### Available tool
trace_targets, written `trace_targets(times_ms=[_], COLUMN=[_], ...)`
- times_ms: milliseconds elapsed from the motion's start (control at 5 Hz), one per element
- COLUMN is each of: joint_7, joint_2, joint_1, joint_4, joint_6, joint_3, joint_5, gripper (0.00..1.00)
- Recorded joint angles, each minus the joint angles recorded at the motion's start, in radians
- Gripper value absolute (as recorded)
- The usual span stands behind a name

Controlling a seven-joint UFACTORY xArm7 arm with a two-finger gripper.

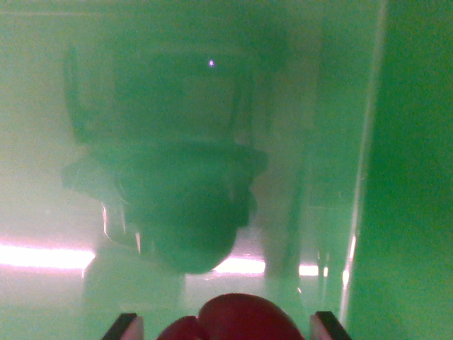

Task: Pick fruit

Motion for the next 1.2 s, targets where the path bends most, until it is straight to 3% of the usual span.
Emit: trace_targets(times_ms=[200,400,600,800,1000,1200], joint_7=[0.000,-0.007,-0.007,-0.015,-0.015,-0.024], joint_2=[0.000,-0.021,-0.021,-0.043,-0.043,-0.066], joint_1=[0.0000,0.0008,0.0008,0.0016,0.0016,0.0025], joint_4=[0.000,0.021,0.021,0.044,0.044,0.068], joint_6=[0.000,0.042,0.042,0.086,0.086,0.132], joint_3=[0.000,0.001,0.001,0.002,0.002,0.004], joint_5=[0.0000,0.0033,0.0033,0.0067,0.0067,0.0103], gripper=[1.00,1.00,1.00,1.00,1.00,1.00])
